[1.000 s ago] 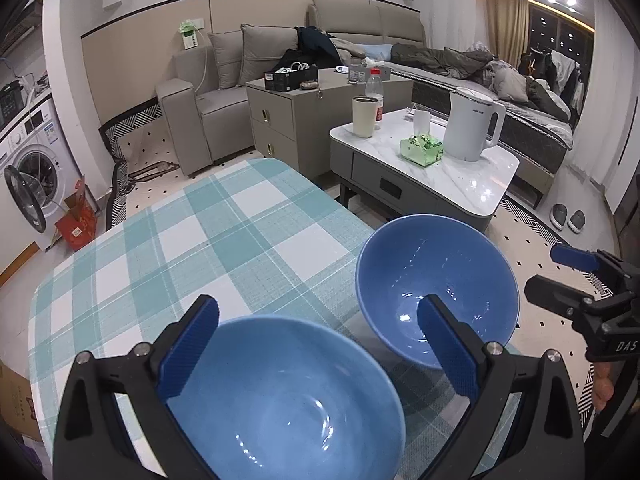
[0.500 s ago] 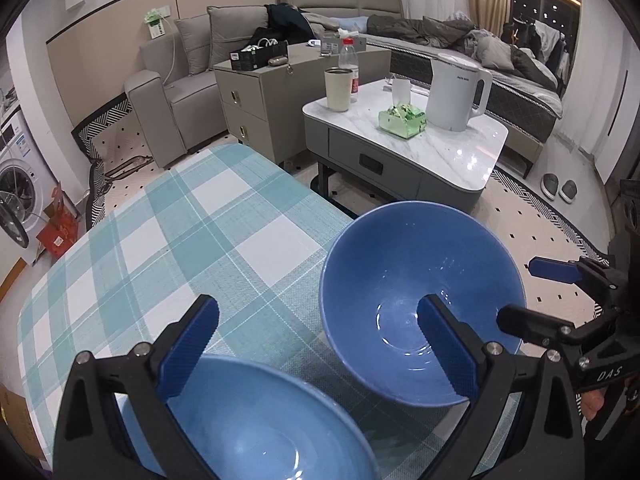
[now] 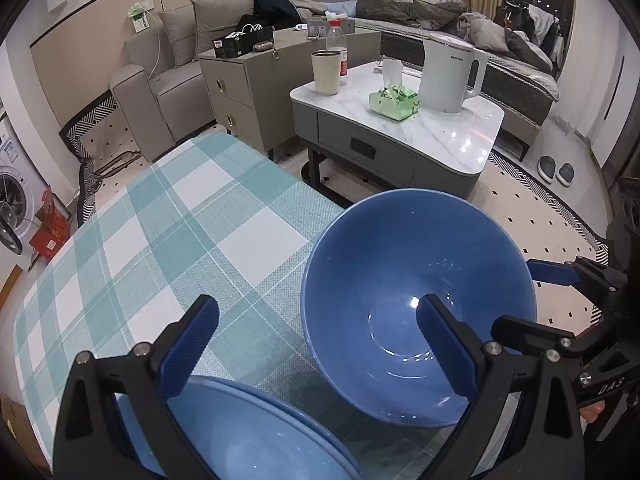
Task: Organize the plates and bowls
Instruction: 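Close the right tool on a blue bowl rim while the left tool grips another bowl rim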
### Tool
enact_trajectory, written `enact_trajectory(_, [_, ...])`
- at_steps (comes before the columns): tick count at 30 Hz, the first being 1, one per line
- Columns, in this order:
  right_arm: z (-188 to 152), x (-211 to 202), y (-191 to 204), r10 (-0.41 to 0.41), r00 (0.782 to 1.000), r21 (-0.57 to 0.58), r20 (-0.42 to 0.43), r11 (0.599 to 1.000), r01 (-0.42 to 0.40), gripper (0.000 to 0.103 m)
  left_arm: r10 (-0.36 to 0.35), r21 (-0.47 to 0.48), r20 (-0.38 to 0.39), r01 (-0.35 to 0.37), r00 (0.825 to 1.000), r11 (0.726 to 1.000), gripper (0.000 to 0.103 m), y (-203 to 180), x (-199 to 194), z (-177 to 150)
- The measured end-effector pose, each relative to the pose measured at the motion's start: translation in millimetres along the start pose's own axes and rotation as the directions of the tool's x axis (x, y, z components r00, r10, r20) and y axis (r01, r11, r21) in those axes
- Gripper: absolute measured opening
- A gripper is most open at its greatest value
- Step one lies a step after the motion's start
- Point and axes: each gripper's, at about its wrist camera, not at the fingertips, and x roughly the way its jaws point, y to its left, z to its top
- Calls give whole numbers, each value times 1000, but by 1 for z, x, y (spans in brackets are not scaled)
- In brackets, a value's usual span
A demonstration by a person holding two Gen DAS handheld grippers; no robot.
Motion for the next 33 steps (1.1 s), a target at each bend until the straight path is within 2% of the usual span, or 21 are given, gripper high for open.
enact_trajectory(9, [-4,6,8,15,1000,-45,-25,999,-16,100,-17,-5,-16,17,1000,1000,95,1,7,-1])
enact_trajectory(10, [-5,6,9,16,999,-50,-28,999,-18,99,-19,-3,-18,19,1000,1000,93,0,8,-1])
enact_trajectory(12, [-6,7,11,17,999,-65,-32,998,-19,94,-24,0,-32,24,999,1000,82,0,11,-3])
enact_trajectory(14, [-8,7,13,24,999,-75,-34,997,-26,88,-28,0,-37,28,999,1000,79,-1,13,-3])
enact_trajectory(18, [-9,8,17,26,999,-95,-37,995,-30,80,-48,2,-51,48,998,999,62,-2,15,-5])
enact_trajectory(22, [-10,8,20,27,999,-112,-40,993,-31,73,-53,7,-58,53,997,999,57,-4,16,-6])
enact_trajectory(24, [-11,8,21,25,999,-116,-41,993,-30,67,-53,10,-60,53,997,999,50,-5,16,-6])
enact_trajectory(33, [-11,6,19,10,999,-114,-33,993,-14,56,-33,26,-57,35,998,999,38,-6,15,-7])
